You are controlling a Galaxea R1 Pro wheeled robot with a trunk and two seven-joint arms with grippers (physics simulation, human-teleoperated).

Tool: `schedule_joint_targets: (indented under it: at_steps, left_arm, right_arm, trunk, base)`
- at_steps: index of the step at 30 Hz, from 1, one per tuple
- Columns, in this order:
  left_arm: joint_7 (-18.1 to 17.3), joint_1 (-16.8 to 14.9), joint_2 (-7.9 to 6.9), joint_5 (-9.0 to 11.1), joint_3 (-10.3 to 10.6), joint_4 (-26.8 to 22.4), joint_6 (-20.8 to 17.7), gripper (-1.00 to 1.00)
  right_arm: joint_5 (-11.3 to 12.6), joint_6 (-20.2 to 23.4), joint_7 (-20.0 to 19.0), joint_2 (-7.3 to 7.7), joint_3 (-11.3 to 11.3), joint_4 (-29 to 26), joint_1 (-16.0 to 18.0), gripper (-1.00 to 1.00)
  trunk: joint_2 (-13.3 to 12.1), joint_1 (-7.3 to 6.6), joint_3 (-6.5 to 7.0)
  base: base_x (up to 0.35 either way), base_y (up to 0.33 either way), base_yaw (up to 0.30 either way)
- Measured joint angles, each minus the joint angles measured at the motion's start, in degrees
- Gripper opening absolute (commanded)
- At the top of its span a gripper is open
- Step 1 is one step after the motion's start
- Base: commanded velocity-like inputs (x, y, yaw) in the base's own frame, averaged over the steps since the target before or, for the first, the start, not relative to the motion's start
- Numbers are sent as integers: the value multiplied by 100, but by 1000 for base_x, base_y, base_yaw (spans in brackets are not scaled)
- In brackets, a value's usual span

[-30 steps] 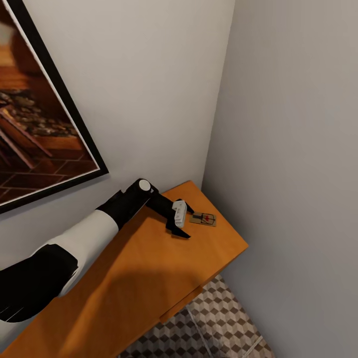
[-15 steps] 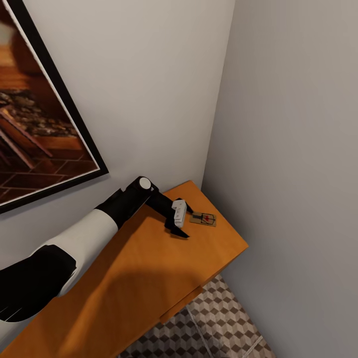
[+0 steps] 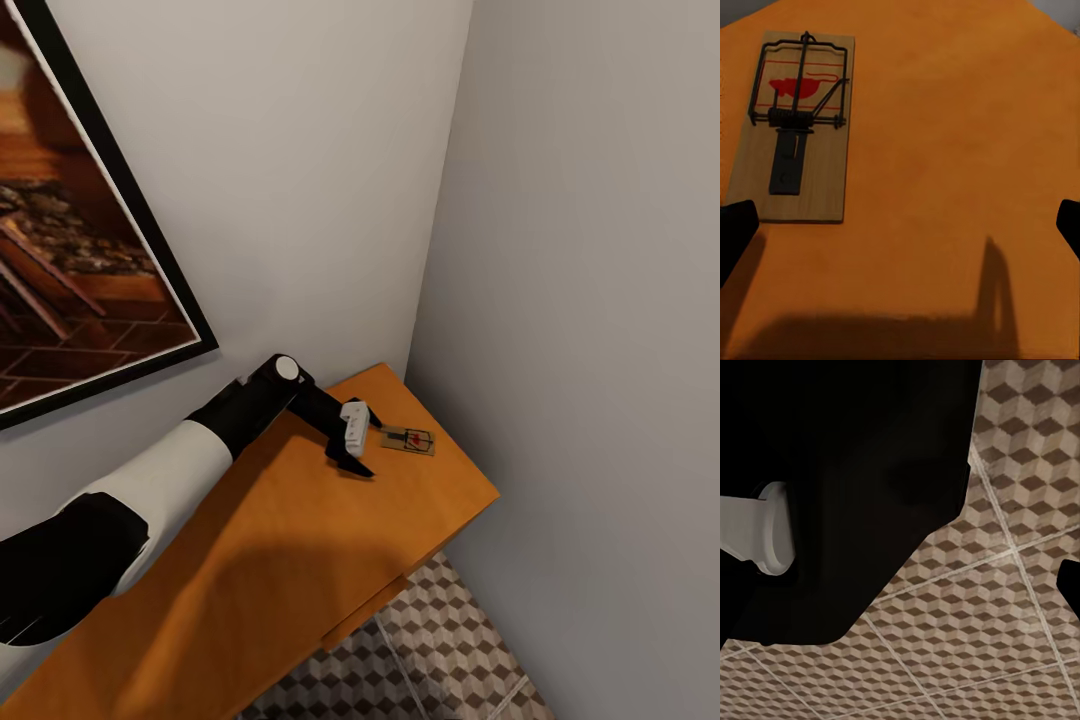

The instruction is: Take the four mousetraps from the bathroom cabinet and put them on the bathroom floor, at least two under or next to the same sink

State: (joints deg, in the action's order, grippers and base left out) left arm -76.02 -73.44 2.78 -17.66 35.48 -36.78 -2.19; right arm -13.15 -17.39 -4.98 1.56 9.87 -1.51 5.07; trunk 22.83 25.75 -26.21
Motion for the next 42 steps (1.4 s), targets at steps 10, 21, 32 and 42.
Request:
schedule_joint_targets:
  at_steps: [10,21,32,42]
  left_arm:
    - [-5,0,-266,-1,-13,-351,-150,100]
    - [-51,1,-492,-13,-35,-768,-425,100]
    - [-88,1,-518,-13,-81,-846,-454,100]
    - [-90,1,-507,-12,-244,-854,-458,100]
  right_arm:
    - [0,0,0,0,-3,2,1,100]
    - [0,0,-2,-1,-8,3,0,100]
    - [0,0,-2,0,-6,4,2,100]
    - [0,0,-4,0,-8,0,1,100]
  trunk:
    - [0,0,0]
    - [0,0,0]
    - [0,0,0]
    - [0,0,0]
  base:
    - [0,0,0]
    - [0,0,0]
    - [0,0,0]
    - [0,0,0]
